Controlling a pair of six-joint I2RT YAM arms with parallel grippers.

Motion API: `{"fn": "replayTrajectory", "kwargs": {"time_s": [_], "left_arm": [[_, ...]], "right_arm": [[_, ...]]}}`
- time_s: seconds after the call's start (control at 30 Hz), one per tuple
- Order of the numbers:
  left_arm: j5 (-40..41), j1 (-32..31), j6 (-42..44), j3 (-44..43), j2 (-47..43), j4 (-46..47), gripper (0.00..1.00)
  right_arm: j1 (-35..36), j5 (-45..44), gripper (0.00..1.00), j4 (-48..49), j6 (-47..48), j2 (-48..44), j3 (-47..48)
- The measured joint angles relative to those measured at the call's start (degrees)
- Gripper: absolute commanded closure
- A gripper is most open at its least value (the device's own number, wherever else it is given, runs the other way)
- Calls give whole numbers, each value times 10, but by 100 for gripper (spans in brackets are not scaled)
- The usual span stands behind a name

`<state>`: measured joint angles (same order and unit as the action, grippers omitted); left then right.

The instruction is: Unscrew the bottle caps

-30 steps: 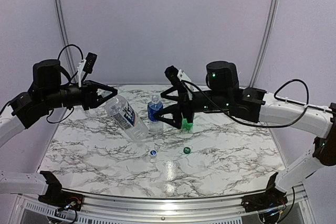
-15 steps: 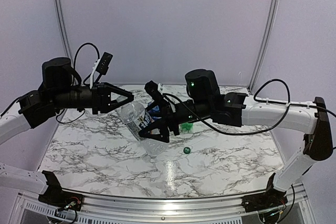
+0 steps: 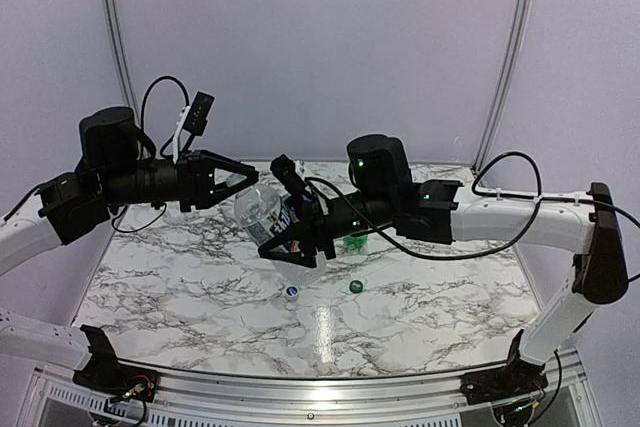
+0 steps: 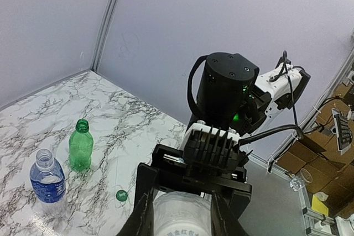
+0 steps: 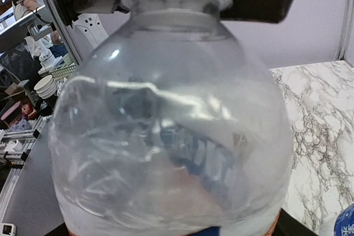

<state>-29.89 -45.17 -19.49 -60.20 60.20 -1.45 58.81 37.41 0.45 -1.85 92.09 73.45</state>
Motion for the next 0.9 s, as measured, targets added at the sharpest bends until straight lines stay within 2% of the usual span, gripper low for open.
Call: {"fn": "replayTrajectory", "kwargs": {"time_s": [0.1, 0.13, 0.23, 0.33, 0.4, 0.47, 0.6, 0.9], "left_arm": [[5, 0, 0, 3, 0, 3, 98], [6, 0, 0, 4, 0, 5, 92], [8, 0, 1, 8, -3, 13, 65], [12, -2, 6, 16, -8, 17, 33], [15, -3, 11, 24, -16, 21, 23], [16, -3, 16, 32, -25, 28, 16], [10, -2, 20, 53, -46, 53, 15], [-42, -2, 31, 67, -51, 91, 28]], "right_arm": [[1, 5, 41, 2, -2, 2, 0], [2, 6, 46, 2, -2, 2, 0], [2, 10, 58, 5, -2, 2, -1], [2, 14, 65, 18, -1, 2, -10], [2, 24, 67, 28, 0, -3, -26], [2, 36, 67, 39, -1, -9, -48], [2, 61, 68, 61, -5, -19, -81], [2, 107, 70, 108, -21, -31, -94]]}}
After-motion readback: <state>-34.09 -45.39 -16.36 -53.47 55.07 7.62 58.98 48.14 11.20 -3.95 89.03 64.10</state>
